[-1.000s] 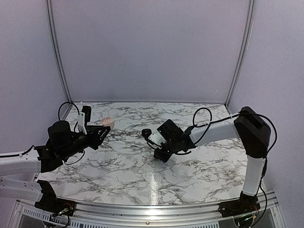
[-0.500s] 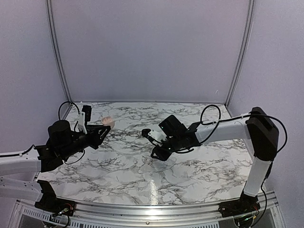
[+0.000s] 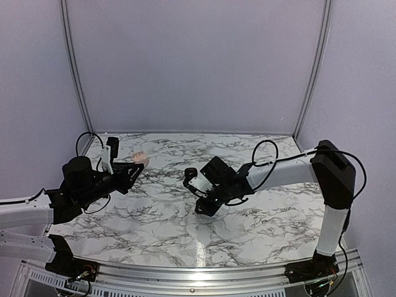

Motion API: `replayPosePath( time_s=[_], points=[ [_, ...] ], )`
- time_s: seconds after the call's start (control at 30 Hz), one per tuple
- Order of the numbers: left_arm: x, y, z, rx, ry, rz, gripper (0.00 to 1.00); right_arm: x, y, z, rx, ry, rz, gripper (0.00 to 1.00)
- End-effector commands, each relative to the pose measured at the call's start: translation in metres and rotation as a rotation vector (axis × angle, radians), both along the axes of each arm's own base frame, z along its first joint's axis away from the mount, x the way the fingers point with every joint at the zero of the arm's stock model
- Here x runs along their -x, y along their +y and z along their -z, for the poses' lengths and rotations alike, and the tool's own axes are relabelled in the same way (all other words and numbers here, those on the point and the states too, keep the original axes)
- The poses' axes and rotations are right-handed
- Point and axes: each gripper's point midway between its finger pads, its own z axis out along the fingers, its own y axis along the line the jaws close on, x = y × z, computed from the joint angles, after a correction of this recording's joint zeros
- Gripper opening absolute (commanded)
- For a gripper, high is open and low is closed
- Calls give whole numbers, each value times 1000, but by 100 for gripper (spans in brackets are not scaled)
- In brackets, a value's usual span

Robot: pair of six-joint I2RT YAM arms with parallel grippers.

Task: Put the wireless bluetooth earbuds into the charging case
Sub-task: Adjust the earbuds at the center of the board.

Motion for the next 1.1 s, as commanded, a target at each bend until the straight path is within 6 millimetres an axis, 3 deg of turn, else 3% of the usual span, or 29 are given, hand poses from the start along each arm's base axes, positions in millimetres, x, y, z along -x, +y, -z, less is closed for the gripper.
replayPosePath(
  time_s=[0.0, 0.33, 0.53, 0.7, 0.87, 1.07],
  points=[
    [-2, -2, -26, 52, -59, 7, 0, -7, 13, 0, -6, -4, 8, 24],
    [-3, -2, -25, 45, -63, 3, 0, -12, 15, 15, 27, -6, 9, 19],
    [-3, -2, -25, 39, -66, 2, 0, -11, 1, 24, 112, -31, 9, 18],
    [-3, -2, -25, 38, -65, 4, 0, -6, -9, 21, 136, -31, 13, 9],
    [-3, -3, -25, 39, -67, 6, 0, 2, -24, 15, 141, -20, 17, 9],
    [-3, -3, -26, 40, -67, 9, 0, 13, -47, 22, 199, 5, 26, 9]
  ],
)
